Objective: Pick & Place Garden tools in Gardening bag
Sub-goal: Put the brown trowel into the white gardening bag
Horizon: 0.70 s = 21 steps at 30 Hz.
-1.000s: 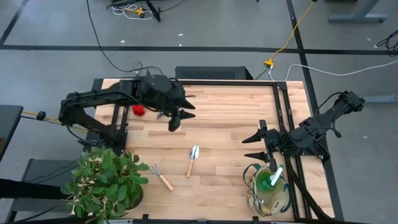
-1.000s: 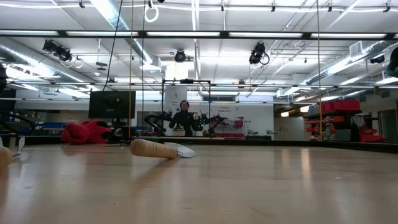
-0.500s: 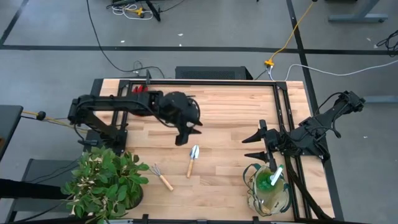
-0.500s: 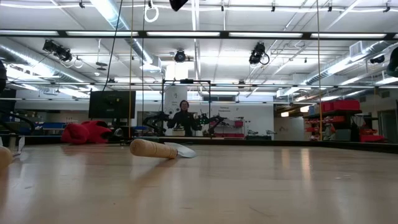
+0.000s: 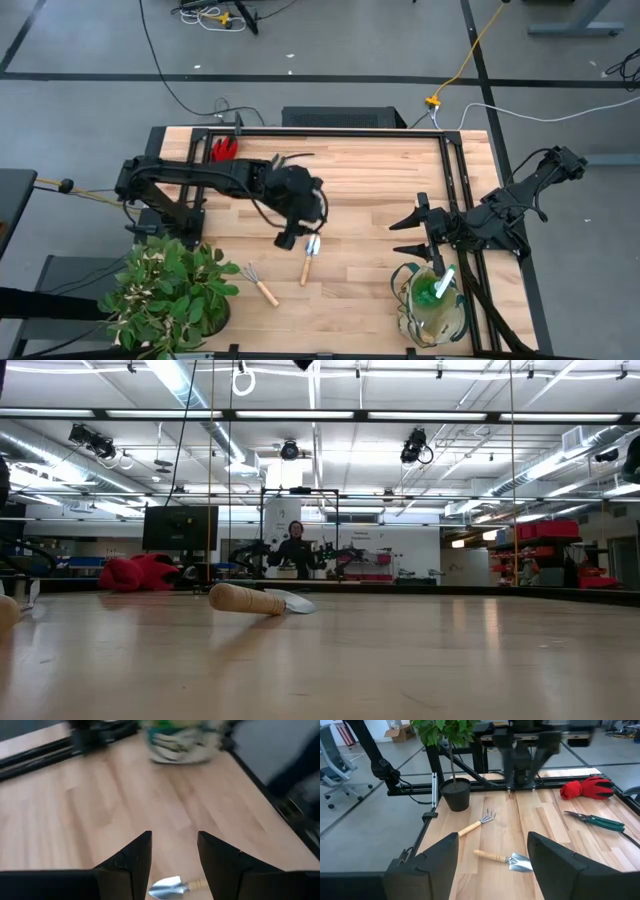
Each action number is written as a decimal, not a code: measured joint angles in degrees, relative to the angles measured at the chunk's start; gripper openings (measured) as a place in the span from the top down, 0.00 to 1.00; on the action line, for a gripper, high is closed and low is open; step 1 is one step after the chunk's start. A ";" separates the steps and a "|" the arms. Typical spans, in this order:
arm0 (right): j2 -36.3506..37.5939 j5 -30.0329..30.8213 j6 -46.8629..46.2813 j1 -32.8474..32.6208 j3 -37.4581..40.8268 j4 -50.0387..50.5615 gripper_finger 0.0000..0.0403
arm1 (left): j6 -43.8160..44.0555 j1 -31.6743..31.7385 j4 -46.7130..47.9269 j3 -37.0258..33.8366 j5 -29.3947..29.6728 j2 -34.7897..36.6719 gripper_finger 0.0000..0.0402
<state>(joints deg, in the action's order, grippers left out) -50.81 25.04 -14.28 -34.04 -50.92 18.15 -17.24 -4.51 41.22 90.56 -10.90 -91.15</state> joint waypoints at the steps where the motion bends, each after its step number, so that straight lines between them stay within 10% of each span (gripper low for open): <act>1: 0.00 0.00 0.00 0.00 -0.02 0.00 0.41 | -2.01 -0.38 0.54 0.00 -0.89 0.00 0.58; 21: -0.02 0.00 -1.27 0.00 0.00 0.04 0.41 | -18.87 -4.08 7.76 -0.02 -2.64 -5.94 0.58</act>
<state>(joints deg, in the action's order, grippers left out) -50.83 25.04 -15.55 -34.04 -50.92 18.19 -36.11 -8.58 48.99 90.54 -13.53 -97.10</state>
